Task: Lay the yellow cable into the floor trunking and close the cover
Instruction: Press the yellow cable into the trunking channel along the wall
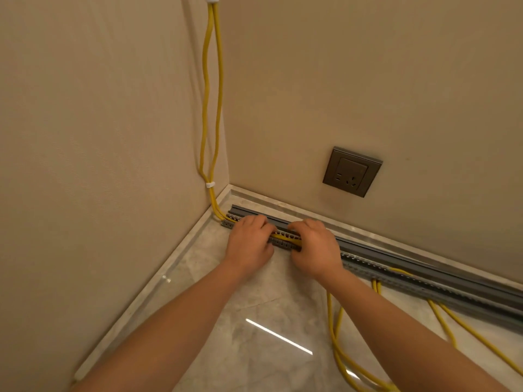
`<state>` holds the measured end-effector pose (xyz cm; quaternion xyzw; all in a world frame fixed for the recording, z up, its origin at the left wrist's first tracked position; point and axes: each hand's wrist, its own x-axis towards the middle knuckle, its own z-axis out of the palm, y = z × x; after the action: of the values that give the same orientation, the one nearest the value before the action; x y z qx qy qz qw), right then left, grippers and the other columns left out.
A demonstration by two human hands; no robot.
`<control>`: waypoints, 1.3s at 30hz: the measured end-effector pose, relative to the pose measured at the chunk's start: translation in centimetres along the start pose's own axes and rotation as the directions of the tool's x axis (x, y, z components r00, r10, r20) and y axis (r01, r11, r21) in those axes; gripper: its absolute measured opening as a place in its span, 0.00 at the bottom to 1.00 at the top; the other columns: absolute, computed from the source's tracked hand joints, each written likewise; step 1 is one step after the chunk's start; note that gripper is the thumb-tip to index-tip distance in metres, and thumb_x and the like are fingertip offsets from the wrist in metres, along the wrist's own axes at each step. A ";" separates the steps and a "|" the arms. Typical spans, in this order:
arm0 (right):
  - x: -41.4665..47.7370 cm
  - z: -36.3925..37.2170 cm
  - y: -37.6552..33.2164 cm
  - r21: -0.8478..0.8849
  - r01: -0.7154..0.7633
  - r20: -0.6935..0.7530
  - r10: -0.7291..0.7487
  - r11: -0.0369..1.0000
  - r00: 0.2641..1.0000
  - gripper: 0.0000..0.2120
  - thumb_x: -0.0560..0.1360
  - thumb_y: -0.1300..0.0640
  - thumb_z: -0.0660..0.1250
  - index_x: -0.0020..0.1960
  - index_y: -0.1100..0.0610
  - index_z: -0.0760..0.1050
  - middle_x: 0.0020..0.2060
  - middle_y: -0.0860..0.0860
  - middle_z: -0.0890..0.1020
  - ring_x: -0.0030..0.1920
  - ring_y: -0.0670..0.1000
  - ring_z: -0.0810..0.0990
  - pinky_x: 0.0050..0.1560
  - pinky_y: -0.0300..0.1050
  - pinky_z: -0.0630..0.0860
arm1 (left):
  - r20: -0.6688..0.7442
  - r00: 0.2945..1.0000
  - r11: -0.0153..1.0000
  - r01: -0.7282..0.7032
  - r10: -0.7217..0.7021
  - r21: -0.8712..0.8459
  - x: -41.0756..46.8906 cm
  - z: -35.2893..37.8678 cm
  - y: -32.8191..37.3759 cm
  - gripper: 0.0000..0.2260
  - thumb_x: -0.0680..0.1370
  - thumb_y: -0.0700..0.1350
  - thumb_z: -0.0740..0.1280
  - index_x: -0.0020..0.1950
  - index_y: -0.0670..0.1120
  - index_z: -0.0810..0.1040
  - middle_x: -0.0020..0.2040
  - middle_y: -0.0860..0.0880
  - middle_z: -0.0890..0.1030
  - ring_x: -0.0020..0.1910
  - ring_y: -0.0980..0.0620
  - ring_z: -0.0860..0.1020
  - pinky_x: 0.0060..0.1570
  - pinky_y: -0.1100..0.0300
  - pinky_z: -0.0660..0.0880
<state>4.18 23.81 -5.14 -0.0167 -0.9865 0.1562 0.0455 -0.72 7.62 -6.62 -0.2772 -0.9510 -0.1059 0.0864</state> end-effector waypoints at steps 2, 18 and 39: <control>-1.3 0.0 1.1 -0.047 -0.066 -0.071 0.063 0.997 0.995 0.25 0.65 0.55 0.69 0.62 0.49 0.72 0.53 0.49 0.77 0.56 0.54 0.74 0.51 0.48 0.71 | 0.028 1.000 0.998 -0.010 0.012 -0.065 0.1 0.0 1.1 0.16 0.74 0.48 0.67 0.61 0.52 0.77 0.56 0.52 0.78 0.58 0.50 0.75 0.54 0.55 0.74; -0.7 -2.7 1.8 -0.038 -0.353 0.143 0.355 0.935 0.924 0.03 0.70 0.54 0.67 0.43 0.48 0.77 0.42 0.48 0.79 0.44 0.52 0.78 0.38 0.44 0.74 | 0.215 0.973 0.960 0.021 -0.084 0.278 1.6 -0.8 4.1 0.11 0.77 0.37 0.63 0.54 0.47 0.81 0.51 0.46 0.82 0.53 0.44 0.79 0.44 0.55 0.75; -1.8 -2.1 2.1 -0.242 -0.169 0.169 0.213 0.955 0.962 0.12 0.72 0.59 0.67 0.55 0.54 0.71 0.50 0.54 0.76 0.47 0.57 0.79 0.39 0.49 0.74 | 0.275 0.960 0.939 -0.053 -0.045 0.340 0.7 0.0 7.0 0.11 0.77 0.36 0.63 0.59 0.43 0.75 0.52 0.46 0.82 0.52 0.45 0.81 0.47 0.56 0.75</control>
<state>6.23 26.33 -3.96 -0.1020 -0.9913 0.0476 -0.0678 2.53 13.73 -5.42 -0.2718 -0.9569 0.1020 -0.0008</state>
